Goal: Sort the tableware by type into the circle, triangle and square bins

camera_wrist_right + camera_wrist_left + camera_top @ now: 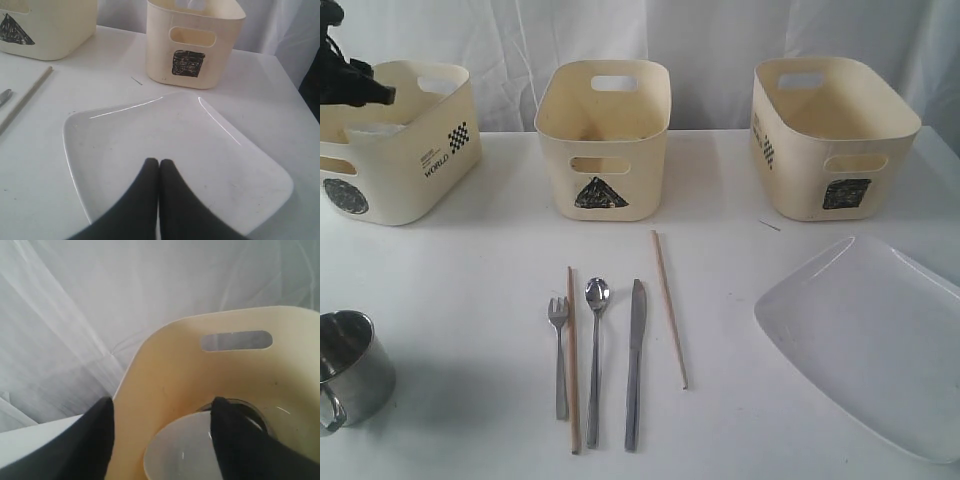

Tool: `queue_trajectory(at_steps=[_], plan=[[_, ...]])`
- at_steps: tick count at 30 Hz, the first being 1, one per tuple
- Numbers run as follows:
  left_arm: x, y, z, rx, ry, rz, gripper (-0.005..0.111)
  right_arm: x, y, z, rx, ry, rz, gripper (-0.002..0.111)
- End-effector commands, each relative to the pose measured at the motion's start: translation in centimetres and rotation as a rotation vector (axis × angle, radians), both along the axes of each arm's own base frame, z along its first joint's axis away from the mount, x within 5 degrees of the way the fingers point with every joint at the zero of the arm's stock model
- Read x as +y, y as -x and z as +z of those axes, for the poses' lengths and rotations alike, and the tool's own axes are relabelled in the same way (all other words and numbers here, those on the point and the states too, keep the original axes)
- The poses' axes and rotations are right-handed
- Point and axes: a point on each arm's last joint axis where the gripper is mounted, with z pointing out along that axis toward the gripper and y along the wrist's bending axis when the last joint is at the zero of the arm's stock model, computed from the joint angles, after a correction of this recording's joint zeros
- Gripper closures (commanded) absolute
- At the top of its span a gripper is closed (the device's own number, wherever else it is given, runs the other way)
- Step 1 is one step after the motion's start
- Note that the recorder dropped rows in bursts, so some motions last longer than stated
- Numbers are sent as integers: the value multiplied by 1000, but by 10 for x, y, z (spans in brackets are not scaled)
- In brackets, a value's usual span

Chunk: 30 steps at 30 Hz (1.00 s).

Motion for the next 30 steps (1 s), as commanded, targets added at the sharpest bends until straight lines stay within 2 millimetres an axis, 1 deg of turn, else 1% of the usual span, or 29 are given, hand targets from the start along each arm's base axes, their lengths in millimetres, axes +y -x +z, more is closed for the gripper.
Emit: queue_trajectory(at_steps=[1,3,5,8,10,11,15,18,20,22,25,27,30], plan=[[-1,28,53,50,28,-4,45,0,0,0,-13,5,4,108],[-3,50,74,136,34,-14,45,0,0,0,-13,5,4,108],[-5,77,91,260,40,-27,45,0,0,0,-13,5,4,108],[-6,112,101,479,7,-43,45,0,0,0,-13,5,4,108],[-3,131,100,642,-41,-32,45,0,0,0,-13,5,4,108],[1,142,96,751,-75,-17,45,0,0,0,-13,5,4,108],[10,163,81,1034,-143,56,45,0,0,0,-13,5,4,108],[12,172,64,1146,-165,71,45,0,0,0,-13,5,4,108],[13,175,51,1174,-176,66,45,0,0,0,-13,5,4,108],[17,178,34,1202,-233,81,45,0,0,0,-13,5,4,108],[31,183,10,1198,-284,168,45,0,0,0,-13,5,4,108],[43,184,-3,1152,-224,230,45,0,0,0,-13,5,4,108],[59,190,-21,1112,-50,270,45,0,0,0,-13,5,4,108]])
